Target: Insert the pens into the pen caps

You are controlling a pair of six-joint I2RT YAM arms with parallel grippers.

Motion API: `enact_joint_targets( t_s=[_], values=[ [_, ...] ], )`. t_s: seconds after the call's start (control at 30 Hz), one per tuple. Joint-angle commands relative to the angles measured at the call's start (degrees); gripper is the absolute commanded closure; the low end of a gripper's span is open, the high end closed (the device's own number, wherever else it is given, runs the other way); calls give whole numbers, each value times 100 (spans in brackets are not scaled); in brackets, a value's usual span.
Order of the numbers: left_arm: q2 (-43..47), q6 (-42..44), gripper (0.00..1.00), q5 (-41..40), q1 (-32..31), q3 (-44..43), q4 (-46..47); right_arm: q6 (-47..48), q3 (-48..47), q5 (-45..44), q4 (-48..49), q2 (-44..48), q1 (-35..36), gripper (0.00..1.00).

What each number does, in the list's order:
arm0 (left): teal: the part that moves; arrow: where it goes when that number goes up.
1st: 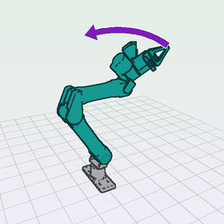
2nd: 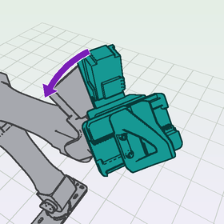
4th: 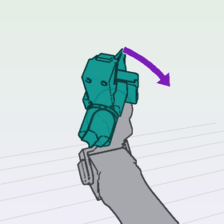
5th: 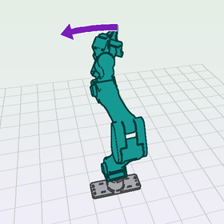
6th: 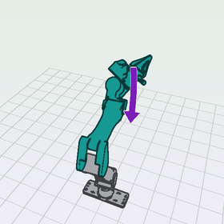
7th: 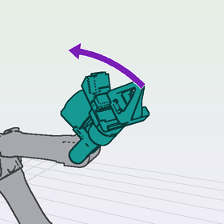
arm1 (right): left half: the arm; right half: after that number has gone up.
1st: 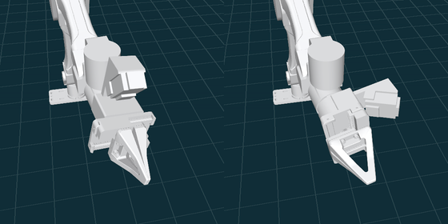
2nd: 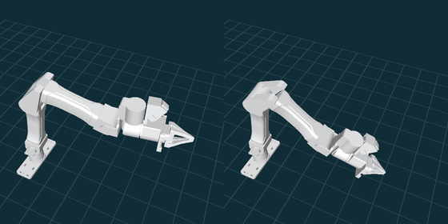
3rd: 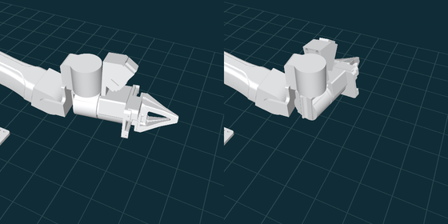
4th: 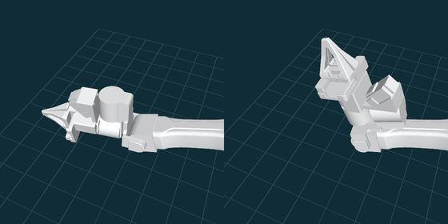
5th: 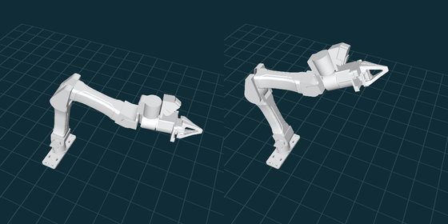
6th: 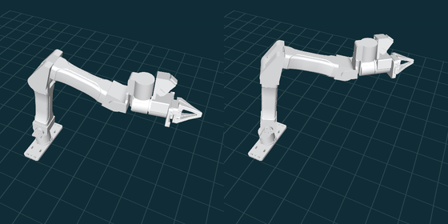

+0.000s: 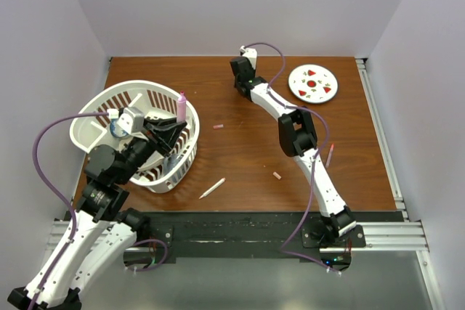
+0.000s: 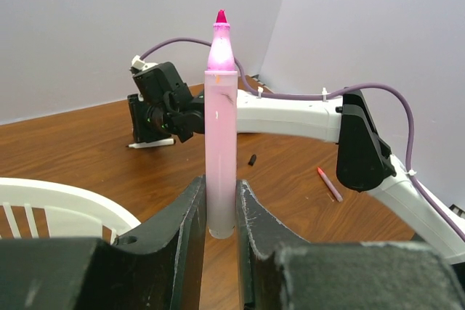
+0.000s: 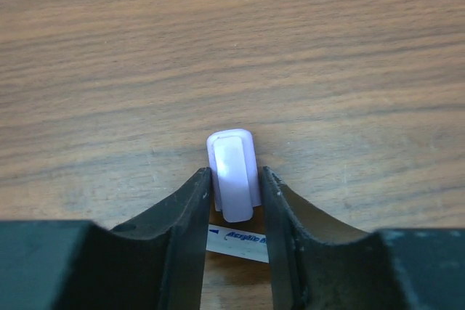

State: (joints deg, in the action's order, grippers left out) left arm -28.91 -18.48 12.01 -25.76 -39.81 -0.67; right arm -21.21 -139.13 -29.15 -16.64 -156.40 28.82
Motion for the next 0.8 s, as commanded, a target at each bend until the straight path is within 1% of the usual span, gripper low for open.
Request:
enact_joint_targets(
  t_s=[0.0,0.03,0.13,0.37,0.53,0.6,0.67,0.77],
  values=[
    [52,-33,100,-102,27,17,278,223,132,-109,126,294,-130,70],
    [52,-24,100,-111,27,17,269,258,132,-100,100,303,-157,75],
    [61,2,100,-155,27,17,260,354,315,40,91,425,-289,80],
    [52,29,100,-199,27,17,242,521,1238,356,319,1093,-780,88],
    [60,64,100,-225,27,17,225,951,2072,655,530,1770,-869,91],
    [61,73,100,-243,27,9,216,1075,2319,691,522,2235,-869,91],
    [61,90,100,-261,27,9,207,1032,2968,726,600,2839,-860,92],
    [61,116,100,-269,27,0,181,918,3970,884,777,3448,-817,93]
  ],
)
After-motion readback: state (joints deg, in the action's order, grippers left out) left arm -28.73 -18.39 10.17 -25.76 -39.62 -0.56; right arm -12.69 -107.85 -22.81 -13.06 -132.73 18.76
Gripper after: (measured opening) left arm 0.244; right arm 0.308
